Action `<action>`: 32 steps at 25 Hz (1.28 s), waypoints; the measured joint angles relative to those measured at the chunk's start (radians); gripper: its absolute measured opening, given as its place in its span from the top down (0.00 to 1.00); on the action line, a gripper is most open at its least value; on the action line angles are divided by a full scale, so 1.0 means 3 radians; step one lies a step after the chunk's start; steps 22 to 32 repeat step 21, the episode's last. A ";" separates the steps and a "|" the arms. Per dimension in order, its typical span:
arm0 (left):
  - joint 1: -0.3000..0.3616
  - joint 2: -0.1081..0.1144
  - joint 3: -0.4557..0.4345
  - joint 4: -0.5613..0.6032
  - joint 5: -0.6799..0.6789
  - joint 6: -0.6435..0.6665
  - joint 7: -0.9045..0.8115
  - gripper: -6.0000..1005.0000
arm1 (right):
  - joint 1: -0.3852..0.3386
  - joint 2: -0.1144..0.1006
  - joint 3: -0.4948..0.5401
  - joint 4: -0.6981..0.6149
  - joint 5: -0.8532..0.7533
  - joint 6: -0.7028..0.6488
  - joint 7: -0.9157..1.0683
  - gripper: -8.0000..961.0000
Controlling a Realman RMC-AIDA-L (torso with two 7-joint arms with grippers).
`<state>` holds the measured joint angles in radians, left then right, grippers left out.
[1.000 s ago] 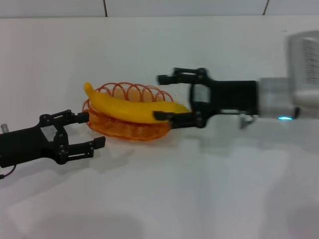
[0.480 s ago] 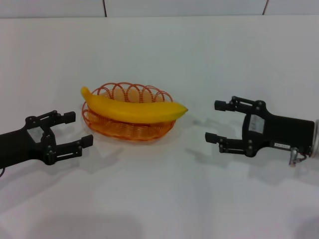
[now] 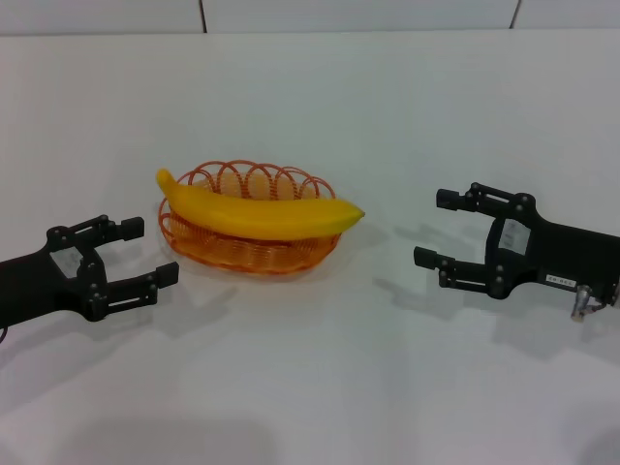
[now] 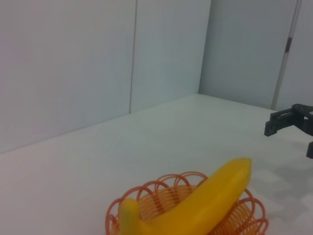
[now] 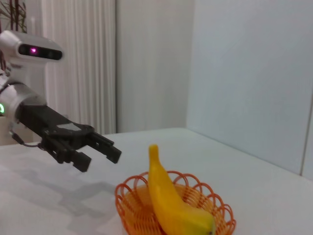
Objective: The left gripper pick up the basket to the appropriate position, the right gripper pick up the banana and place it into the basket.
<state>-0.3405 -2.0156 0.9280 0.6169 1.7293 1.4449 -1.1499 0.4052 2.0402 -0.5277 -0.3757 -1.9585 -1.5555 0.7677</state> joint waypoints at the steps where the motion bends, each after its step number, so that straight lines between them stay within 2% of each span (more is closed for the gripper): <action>1: 0.0000 0.0000 0.0000 0.0000 0.0000 0.0000 0.0000 0.17 | 0.0001 0.0000 0.0000 0.0005 0.0003 0.0020 0.0001 0.17; 32: -0.0021 -0.0021 0.0009 -0.0001 0.0004 0.0000 0.0044 0.17 | 0.0042 0.0000 -0.0020 0.0027 -0.0020 0.0118 0.0003 0.17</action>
